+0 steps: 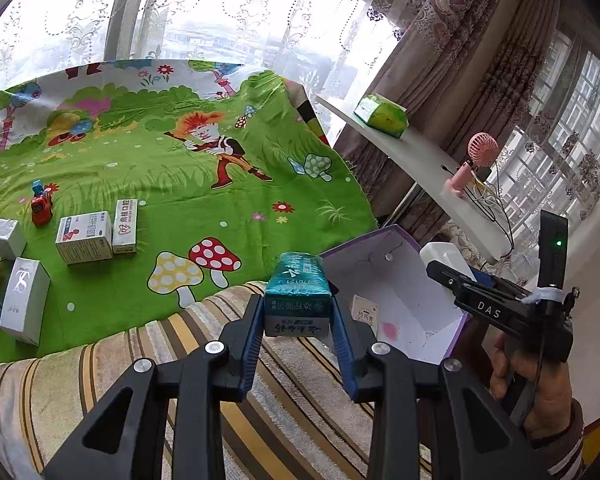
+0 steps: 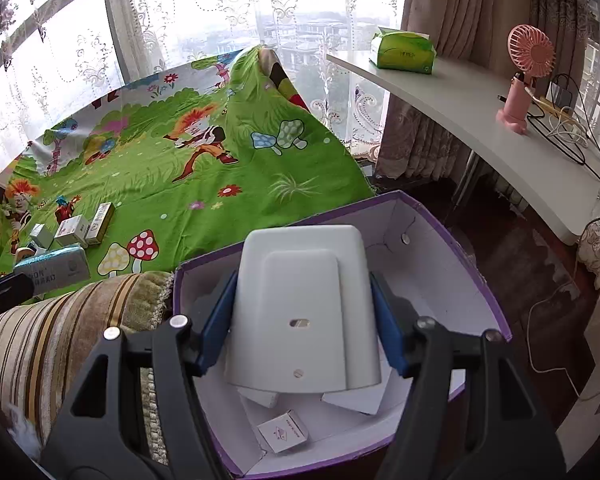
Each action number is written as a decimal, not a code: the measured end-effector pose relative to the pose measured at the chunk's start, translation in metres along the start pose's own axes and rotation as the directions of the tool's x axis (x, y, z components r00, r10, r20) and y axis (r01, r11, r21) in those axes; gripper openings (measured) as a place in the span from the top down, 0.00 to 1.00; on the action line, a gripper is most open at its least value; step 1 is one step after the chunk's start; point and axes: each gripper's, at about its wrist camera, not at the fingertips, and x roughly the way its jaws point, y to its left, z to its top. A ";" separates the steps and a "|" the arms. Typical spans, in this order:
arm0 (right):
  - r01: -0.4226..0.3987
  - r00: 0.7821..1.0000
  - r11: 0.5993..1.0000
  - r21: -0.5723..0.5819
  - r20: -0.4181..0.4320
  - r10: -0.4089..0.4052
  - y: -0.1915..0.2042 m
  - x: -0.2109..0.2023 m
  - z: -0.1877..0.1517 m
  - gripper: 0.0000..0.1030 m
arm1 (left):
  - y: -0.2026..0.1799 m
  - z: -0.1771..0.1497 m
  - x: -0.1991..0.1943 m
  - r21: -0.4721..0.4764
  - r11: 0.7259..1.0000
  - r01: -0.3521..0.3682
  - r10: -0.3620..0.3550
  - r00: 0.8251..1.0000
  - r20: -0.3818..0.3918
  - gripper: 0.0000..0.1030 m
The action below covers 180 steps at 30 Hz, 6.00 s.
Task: Organize rigid objects
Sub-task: 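Carry the holder and teal box into the storage box and open both tools, then move both open tools back over the boxes on the bed, then grasp the Penciclovir cream box with the left tool while the right grasps the white medicine box, then carry both boxes into the storage box and open both tools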
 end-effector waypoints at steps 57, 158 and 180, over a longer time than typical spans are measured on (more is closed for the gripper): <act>-0.122 0.991 0.989 -0.086 -0.059 0.117 0.073 0.008 -0.001 0.16 | 0.135 -0.017 -0.063 -0.210 0.948 -0.239 0.250 0.968 0.026 0.42; -0.326 0.930 0.883 -0.338 -0.282 0.236 0.375 0.129 0.025 0.26 | 0.267 -0.046 -0.105 -0.284 0.689 -0.666 0.672 0.735 -0.093 0.26; -0.286 0.957 0.894 -0.344 -0.154 0.247 0.279 0.043 0.006 0.26 | 0.180 -0.021 -0.086 -0.180 0.783 -0.595 0.603 0.797 -0.010 0.26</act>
